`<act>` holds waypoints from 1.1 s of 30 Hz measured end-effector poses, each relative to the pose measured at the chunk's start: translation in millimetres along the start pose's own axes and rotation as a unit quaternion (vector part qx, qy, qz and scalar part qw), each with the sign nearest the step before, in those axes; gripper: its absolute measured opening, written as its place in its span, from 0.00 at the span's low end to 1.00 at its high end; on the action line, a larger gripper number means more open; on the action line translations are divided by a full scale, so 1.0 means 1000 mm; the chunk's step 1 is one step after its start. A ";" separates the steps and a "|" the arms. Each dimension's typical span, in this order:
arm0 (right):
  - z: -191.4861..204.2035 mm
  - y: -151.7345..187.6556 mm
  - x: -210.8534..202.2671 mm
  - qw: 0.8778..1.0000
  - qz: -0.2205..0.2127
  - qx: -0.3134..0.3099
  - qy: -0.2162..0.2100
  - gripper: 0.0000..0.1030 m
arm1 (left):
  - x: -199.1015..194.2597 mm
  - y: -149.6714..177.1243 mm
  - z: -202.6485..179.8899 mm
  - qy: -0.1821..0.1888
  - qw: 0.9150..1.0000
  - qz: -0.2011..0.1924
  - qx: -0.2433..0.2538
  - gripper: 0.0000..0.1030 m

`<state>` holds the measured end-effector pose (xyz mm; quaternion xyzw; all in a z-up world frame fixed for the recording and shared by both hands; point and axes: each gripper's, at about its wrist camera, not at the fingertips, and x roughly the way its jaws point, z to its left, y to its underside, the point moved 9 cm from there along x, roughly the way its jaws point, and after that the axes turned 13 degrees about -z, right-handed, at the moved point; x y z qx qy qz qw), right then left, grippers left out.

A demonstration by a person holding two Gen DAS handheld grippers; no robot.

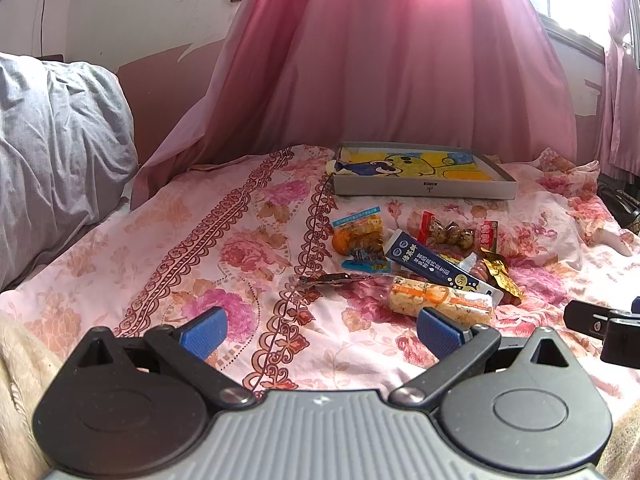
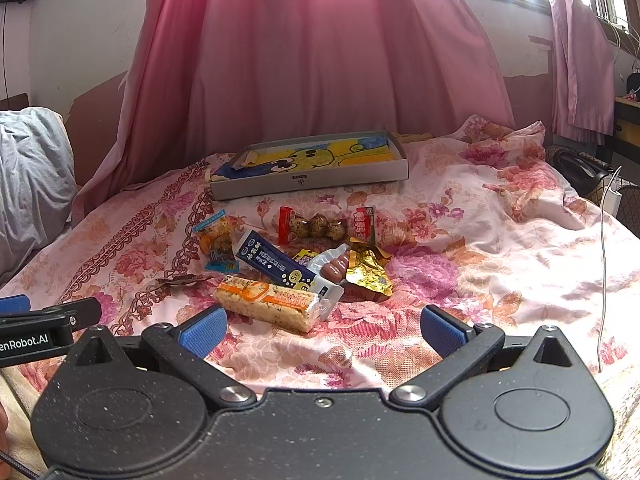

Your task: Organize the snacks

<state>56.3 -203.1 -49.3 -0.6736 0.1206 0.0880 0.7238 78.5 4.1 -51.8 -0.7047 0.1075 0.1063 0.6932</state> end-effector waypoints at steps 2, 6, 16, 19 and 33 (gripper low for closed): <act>0.000 0.000 0.000 1.000 0.000 0.000 0.000 0.99 | 0.000 0.000 0.000 0.000 1.000 0.000 0.000 1.00; 0.000 0.000 0.000 1.000 0.000 0.000 0.000 0.99 | 0.000 0.000 0.000 0.000 1.000 0.000 0.000 1.00; 0.000 0.000 0.000 1.000 0.001 0.000 0.000 0.99 | 0.000 0.000 0.000 0.000 1.000 0.001 -0.001 1.00; 0.000 0.000 0.000 1.000 0.001 0.000 0.000 0.99 | 0.000 0.000 0.001 0.000 1.000 0.002 -0.001 1.00; -0.003 0.005 0.009 0.999 0.037 0.008 0.004 0.99 | 0.013 0.010 0.006 -0.008 0.998 0.064 -0.024 1.00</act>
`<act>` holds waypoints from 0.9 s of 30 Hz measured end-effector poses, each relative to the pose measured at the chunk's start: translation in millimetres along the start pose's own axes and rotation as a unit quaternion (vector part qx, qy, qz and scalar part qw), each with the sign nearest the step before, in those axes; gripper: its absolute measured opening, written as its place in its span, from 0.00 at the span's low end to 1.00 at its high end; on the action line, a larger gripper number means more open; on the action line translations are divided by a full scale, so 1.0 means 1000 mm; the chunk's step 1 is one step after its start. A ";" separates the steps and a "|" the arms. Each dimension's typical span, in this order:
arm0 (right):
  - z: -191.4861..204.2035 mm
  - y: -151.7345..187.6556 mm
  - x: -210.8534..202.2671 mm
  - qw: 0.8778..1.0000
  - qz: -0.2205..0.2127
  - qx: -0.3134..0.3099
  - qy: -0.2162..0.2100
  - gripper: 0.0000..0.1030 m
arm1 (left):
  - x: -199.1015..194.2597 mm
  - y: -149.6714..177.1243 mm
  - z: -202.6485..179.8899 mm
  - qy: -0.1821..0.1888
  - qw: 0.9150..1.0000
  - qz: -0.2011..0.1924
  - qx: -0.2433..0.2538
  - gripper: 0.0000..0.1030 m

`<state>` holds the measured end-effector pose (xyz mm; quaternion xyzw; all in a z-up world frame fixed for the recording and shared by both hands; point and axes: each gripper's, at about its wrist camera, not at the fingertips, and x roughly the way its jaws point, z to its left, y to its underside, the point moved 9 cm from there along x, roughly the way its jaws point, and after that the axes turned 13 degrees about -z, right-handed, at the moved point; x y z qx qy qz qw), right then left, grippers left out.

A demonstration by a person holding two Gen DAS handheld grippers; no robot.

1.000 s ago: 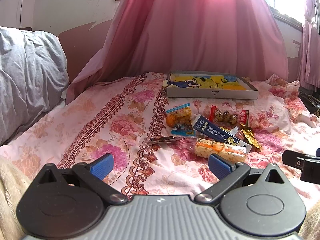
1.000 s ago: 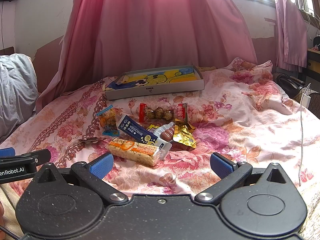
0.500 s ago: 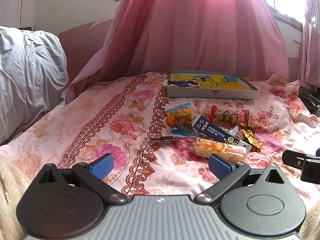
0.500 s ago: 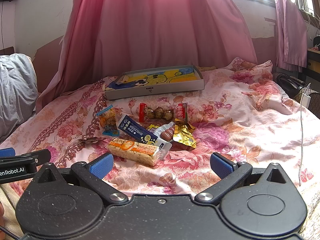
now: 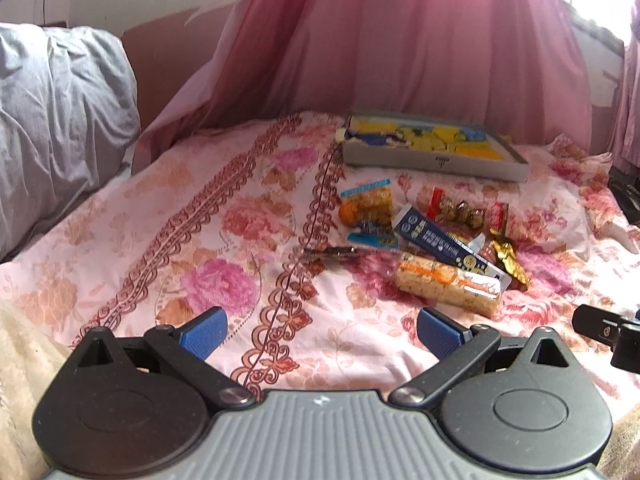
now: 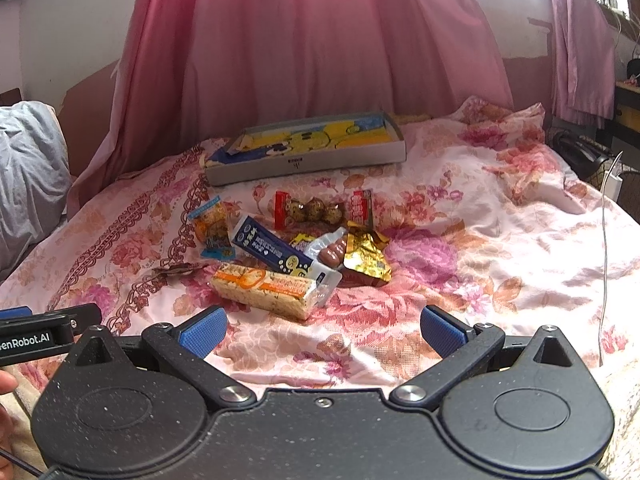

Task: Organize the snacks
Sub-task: 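Lower the right tool onto the orange-striped cheese stick while the left tool approaches the yellow snack bag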

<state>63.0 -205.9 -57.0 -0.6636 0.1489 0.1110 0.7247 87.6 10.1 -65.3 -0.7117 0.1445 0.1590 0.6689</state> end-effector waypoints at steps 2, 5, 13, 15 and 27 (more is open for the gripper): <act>0.001 0.001 0.003 1.000 0.014 -0.002 -0.003 0.99 | 0.004 -0.001 0.000 0.000 1.000 0.011 0.002 1.00; 0.004 0.003 0.010 0.999 0.032 -0.003 -0.011 0.99 | 0.012 -0.003 -0.003 0.002 1.000 0.029 0.012 1.00; 0.016 0.000 0.035 0.997 0.059 -0.021 -0.044 0.99 | 0.043 -0.017 -0.013 0.006 0.997 0.050 0.061 1.00; 0.018 -0.003 0.044 0.997 0.056 -0.029 -0.052 0.99 | 0.053 -0.022 -0.013 0.009 0.996 0.054 0.068 1.00; 0.028 -0.018 0.104 0.991 0.047 -0.086 -0.086 0.99 | 0.114 -0.046 -0.016 0.019 0.990 0.062 0.125 1.00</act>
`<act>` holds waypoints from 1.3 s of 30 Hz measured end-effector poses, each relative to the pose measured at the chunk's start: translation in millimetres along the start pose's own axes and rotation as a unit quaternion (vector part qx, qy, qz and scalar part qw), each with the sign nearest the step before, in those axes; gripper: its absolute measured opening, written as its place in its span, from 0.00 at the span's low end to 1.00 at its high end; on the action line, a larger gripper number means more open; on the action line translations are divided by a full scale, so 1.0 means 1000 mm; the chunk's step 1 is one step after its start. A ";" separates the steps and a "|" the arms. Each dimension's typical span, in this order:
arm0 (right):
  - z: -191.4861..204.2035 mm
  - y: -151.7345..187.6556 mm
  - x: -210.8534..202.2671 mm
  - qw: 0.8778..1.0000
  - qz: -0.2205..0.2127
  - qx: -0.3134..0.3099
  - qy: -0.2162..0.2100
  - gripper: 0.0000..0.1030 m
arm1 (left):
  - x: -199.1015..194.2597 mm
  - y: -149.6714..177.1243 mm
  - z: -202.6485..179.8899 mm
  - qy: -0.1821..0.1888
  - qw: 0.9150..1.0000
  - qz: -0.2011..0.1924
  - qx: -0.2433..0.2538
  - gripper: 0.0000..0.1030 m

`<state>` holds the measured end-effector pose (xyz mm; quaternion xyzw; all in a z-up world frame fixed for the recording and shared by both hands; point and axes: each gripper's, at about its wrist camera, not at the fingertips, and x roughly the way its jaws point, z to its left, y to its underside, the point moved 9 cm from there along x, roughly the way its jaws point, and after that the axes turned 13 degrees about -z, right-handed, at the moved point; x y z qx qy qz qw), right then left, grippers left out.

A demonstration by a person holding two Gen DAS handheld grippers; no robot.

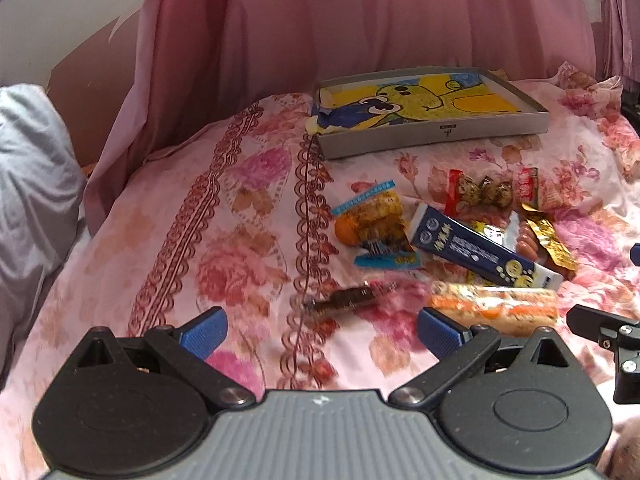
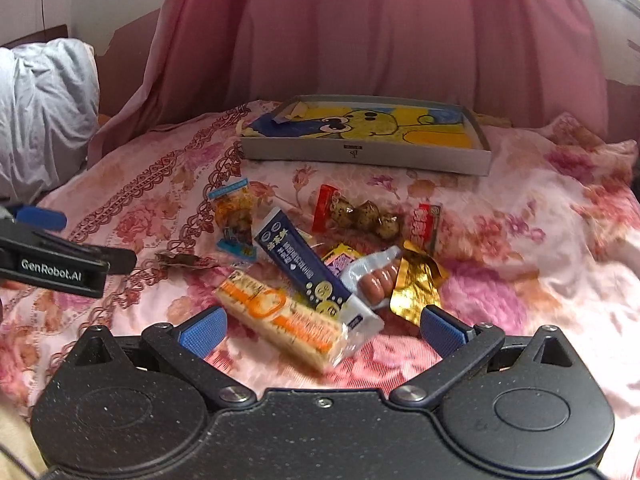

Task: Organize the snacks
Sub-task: 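Lower the right tool onto the orange-striped cheese stick while the left tool approaches the yellow snack bag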

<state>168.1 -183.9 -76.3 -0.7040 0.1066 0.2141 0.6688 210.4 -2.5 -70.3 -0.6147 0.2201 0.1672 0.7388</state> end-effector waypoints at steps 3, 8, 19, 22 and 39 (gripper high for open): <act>-0.001 -0.004 0.014 1.000 0.002 -0.007 -0.009 0.99 | 0.013 -0.001 0.000 0.002 1.000 0.000 0.010 1.00; 0.000 -0.008 0.032 0.999 0.017 -0.019 -0.044 0.99 | 0.026 -0.002 -0.004 0.041 0.999 -0.006 0.015 1.00; -0.004 -0.026 0.064 0.993 0.044 -0.069 -0.084 0.99 | 0.041 -0.020 -0.002 0.066 0.998 -0.008 0.025 1.00; 0.001 -0.028 0.069 0.989 0.060 -0.080 -0.108 0.99 | 0.047 -0.022 0.001 0.061 0.998 0.002 0.016 1.00; 0.025 -0.021 0.086 0.968 0.111 -0.109 -0.198 0.99 | 0.068 -0.019 0.007 0.061 0.998 0.026 0.012 1.00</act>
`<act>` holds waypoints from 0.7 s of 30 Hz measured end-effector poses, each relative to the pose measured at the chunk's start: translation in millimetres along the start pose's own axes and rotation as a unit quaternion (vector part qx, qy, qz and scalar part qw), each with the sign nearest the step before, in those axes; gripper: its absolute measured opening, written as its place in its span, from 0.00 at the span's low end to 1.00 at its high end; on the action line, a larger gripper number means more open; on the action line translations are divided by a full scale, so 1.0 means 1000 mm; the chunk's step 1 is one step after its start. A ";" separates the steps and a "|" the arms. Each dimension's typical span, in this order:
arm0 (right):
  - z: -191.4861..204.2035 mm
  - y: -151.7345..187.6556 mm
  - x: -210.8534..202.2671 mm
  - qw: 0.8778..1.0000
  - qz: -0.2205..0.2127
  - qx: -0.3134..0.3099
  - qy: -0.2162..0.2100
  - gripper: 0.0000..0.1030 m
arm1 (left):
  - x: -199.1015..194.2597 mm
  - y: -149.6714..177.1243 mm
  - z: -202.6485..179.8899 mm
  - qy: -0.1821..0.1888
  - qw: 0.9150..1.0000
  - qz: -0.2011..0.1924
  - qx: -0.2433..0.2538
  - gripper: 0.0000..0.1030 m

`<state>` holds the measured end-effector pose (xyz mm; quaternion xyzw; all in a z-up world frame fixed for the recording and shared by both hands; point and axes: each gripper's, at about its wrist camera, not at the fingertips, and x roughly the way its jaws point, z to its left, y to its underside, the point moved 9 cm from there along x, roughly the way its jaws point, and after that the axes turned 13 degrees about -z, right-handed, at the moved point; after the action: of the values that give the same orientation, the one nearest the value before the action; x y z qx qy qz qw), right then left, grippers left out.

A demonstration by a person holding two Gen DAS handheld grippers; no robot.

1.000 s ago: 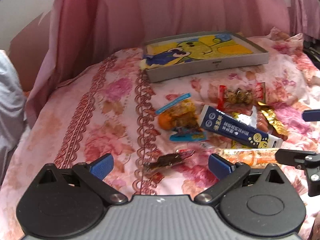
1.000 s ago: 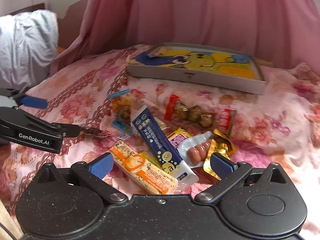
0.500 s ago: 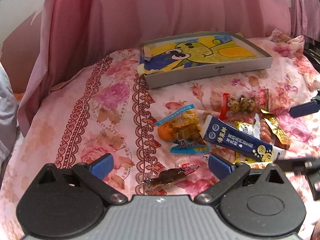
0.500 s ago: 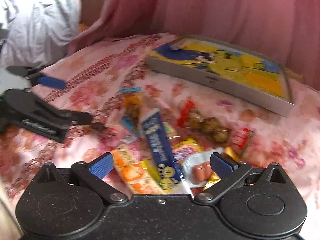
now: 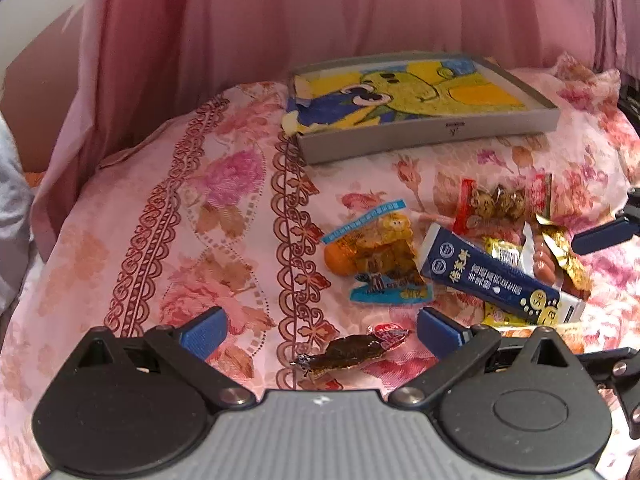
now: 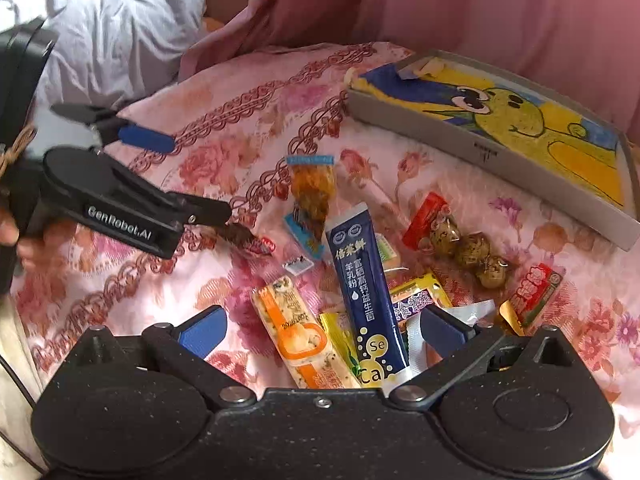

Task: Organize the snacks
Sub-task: 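Lower the right tool onto the orange-striped cheese stick while the left tool approaches the yellow snack bag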

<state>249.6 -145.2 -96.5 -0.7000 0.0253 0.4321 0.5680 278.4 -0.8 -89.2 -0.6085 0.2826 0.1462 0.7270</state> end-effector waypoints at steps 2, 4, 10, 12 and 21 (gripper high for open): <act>0.001 0.003 0.003 1.000 -0.002 -0.002 -0.008 0.98 | 0.003 0.002 -0.003 0.020 1.000 0.000 0.013 1.00; 0.003 0.006 0.005 1.000 -0.004 -0.001 -0.019 0.96 | 0.005 0.003 -0.006 0.041 0.999 -0.002 0.025 1.00; 0.013 0.019 0.014 0.999 0.000 -0.032 -0.043 0.87 | 0.011 0.004 -0.018 0.108 0.991 -0.015 0.075 1.00; 0.014 0.022 0.016 0.998 -0.002 -0.040 -0.045 0.82 | 0.016 0.008 -0.020 0.126 0.988 -0.012 0.088 1.00; 0.010 0.034 0.030 0.998 0.005 -0.037 -0.048 0.60 | 0.037 0.017 -0.014 0.143 0.989 0.005 0.048 1.00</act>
<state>244.7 -135.3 -142.2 -0.6989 -0.0139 0.4686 0.5401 295.1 -15.5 -125.5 -0.5865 0.3932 0.0471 0.7065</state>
